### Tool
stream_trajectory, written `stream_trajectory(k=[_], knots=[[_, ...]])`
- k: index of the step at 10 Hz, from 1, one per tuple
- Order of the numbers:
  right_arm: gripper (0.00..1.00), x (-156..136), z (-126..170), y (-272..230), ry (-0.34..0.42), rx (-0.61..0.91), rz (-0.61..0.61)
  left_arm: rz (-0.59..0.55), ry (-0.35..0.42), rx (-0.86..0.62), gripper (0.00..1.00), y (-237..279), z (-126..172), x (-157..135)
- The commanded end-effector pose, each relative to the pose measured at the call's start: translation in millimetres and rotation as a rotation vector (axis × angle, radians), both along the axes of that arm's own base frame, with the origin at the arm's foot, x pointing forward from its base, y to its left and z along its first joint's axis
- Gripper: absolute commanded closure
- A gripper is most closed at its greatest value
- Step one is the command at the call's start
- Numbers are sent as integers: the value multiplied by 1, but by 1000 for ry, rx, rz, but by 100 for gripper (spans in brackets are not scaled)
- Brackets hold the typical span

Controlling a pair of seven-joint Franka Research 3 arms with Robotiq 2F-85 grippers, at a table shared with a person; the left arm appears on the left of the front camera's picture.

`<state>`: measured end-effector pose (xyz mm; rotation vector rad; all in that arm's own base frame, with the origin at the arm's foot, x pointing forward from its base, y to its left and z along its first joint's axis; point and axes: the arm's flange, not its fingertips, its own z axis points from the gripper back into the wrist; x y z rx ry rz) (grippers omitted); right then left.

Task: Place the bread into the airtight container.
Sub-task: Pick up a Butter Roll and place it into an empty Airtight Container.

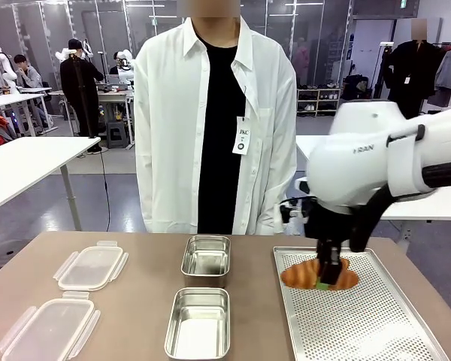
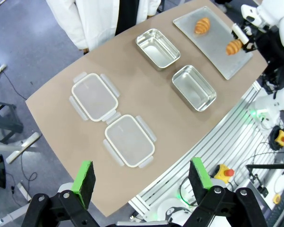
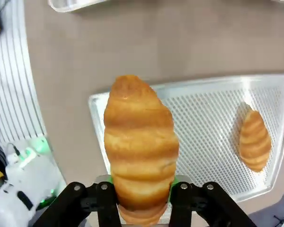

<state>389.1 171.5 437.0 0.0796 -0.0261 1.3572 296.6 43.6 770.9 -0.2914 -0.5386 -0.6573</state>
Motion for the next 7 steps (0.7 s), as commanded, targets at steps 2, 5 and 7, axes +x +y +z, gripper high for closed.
stream_trajectory(k=[2,5,7], knots=[[67,-14,3,85,13,3,-28,-21,-3,2,0,0,0,-1],[67,-26,-21,175,-13,-35,-49,-21,-3,2,0,0,0,-1],[67,-24,-36,202,-40,-31,-88,-21,-3,2,0,0,0,-1]])
